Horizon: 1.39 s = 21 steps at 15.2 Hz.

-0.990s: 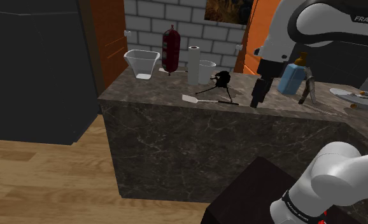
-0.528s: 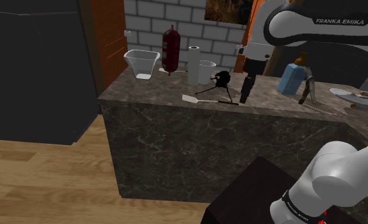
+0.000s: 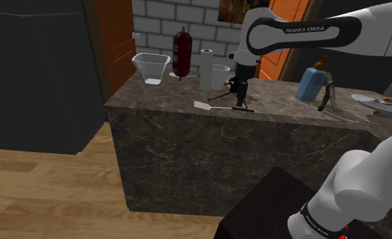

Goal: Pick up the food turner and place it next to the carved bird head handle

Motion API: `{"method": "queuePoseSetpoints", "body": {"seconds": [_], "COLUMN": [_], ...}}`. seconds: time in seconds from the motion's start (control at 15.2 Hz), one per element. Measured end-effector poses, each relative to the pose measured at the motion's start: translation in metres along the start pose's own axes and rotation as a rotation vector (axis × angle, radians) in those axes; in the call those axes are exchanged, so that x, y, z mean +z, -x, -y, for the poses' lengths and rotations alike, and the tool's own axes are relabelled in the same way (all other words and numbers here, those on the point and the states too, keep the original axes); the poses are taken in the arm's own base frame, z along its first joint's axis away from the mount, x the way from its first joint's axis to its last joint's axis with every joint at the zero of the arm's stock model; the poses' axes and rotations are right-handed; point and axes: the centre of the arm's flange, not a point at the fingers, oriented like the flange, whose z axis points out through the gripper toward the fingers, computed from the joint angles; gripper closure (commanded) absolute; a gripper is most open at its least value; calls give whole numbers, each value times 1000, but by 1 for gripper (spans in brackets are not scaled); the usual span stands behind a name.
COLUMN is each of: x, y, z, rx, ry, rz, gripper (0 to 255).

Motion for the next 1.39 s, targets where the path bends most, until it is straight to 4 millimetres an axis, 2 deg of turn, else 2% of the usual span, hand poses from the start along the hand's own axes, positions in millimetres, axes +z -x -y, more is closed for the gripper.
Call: {"method": "queuePoseSetpoints", "body": {"seconds": [0.26, 0.4, 0.79, 1.25, 1.32, 1.39], "x": [7, 13, 42, 46, 46, 46], "y": [-45, -54, -55, -55, -55, -55], "z": [-20, -23, -24, -25, -25, -25], "rx": [-150, -179, -189, -189, -189, -189], "ry": [39, 46, 48, 49, 49, 49], "rz": [10, 12, 13, 13, 13, 13], "gripper": [0, 0, 0, 0, 255, 255]}}
